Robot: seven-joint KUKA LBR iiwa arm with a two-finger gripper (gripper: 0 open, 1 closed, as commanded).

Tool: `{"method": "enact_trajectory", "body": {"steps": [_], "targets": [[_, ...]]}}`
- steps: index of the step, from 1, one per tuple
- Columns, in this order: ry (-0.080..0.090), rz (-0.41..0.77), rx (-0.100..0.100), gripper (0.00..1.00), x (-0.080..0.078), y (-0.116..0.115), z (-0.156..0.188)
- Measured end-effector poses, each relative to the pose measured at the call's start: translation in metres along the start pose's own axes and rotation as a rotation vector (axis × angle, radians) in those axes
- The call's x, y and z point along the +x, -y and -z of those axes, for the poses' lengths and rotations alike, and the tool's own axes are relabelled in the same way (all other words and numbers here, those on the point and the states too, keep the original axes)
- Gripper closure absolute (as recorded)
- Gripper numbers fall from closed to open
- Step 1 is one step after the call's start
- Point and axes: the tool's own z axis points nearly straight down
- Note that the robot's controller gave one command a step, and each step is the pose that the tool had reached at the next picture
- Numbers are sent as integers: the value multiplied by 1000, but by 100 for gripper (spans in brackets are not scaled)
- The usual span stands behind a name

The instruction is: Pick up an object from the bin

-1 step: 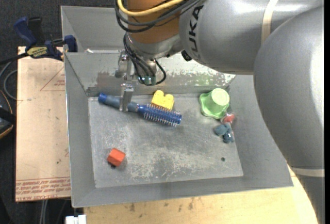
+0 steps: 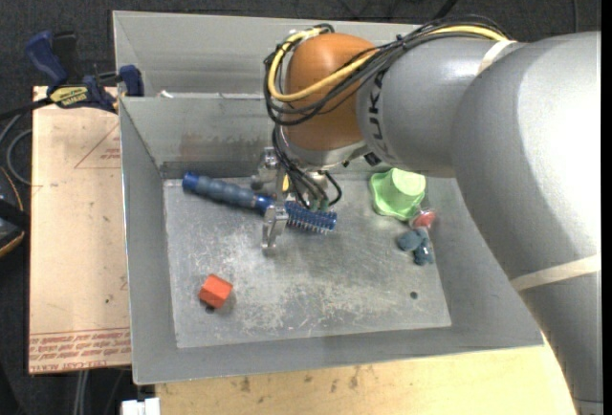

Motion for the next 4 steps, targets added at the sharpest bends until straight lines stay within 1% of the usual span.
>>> {"method": "enact_trajectory", "body": {"steps": [1,2,3,4], "targets": [[-7,-118,2,0,10,9,17],[-7,-240,2,0,12,25,17],[1,-381,-1,0,13,21,-6],[-3,-379,0,0,11,20,-4]]}}
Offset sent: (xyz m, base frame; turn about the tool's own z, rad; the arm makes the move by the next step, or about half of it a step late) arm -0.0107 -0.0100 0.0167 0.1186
